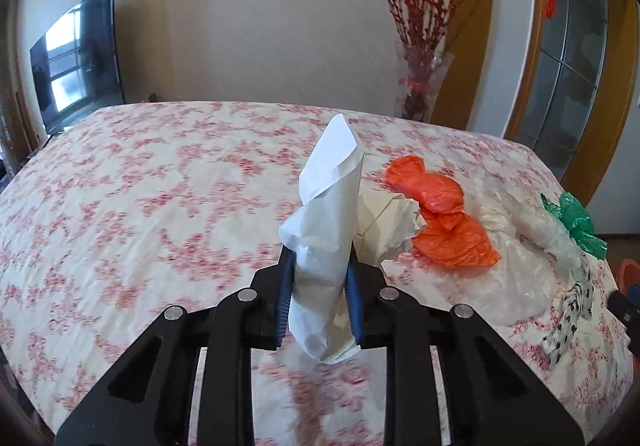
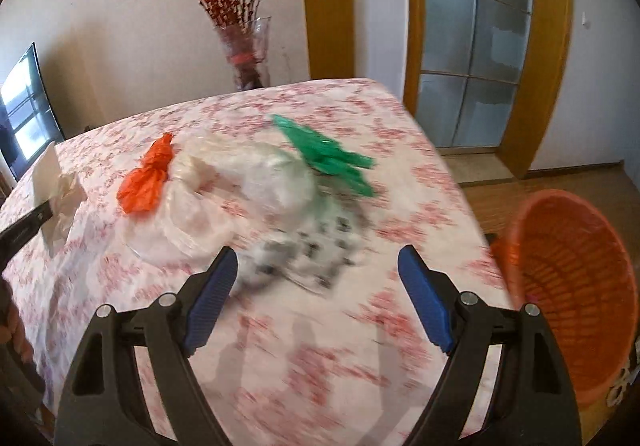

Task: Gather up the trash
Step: 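Grasp the paw-print plastic bag with the right gripper while the left holds the tissue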

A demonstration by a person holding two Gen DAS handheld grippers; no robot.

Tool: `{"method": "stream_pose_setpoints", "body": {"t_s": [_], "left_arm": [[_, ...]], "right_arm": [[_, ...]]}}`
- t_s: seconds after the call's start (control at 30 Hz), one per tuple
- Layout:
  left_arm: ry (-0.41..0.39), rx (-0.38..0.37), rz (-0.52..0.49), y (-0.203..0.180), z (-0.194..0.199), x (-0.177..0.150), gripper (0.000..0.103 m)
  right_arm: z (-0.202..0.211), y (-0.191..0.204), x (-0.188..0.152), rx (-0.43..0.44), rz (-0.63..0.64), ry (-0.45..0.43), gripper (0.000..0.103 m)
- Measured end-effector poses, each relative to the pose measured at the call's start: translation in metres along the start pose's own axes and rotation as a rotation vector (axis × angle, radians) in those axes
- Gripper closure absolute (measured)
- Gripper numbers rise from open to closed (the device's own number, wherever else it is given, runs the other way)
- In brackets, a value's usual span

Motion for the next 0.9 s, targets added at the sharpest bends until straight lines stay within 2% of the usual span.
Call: {"method": "stream_pose_setpoints", "body": {"t_s": [0.1, 0.2, 0.3, 0.4, 0.47, 0.53, 0.9], "left_arm": [[0.0, -0.002, 0.014, 0.009, 0.002, -0.001, 0.08], [0.0, -0.007, 0.014, 0.011, 0.003, -0.002, 0.08], [0.002, -0.02, 0.009, 0.01, 0.003, -0.004, 0.08], [0.001, -0.036, 0.001, 0.005, 0.006, -0.005, 0.08], [-0.001, -0.049, -0.006, 0.0, 0.009, -0.007, 0.08], [-0.006, -0.063, -0.02, -0.008, 0.013, -0.007, 0.08], [-0.021, -0.135, -0.104, -0.065, 0.035, -0.014, 0.08]], "right_arm": [[-0.014, 0.018, 0.007, -0.002, 0.014, 0.018, 0.025], [-0.03, 0.03, 0.006, -0.051, 0.053, 0.047, 0.03], [-0.041, 0.028, -0.005, -0.106, 0.083, 0.101, 0.042], [-0.041, 0.017, -0.017, -0.087, 0.053, 0.134, 0.056], [-0.035, 0.006, -0.022, -0.088, 0.03, 0.134, 0.075], [-0.029, -0.005, -0.029, -0.088, 0.022, 0.134, 0.082], [0.015, -0.059, -0.046, -0.087, -0.054, 0.069, 0.085]]}}
Point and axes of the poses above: each gripper's, at about its wrist camera, not at the fingertips, and z roughly against the way its jaws point, y to its left, x to its top, the point moved 10 cm from there along -z, roughly the way its jaws point, and after that the axes turned 8 degrees about y, right-handed, at the moved point
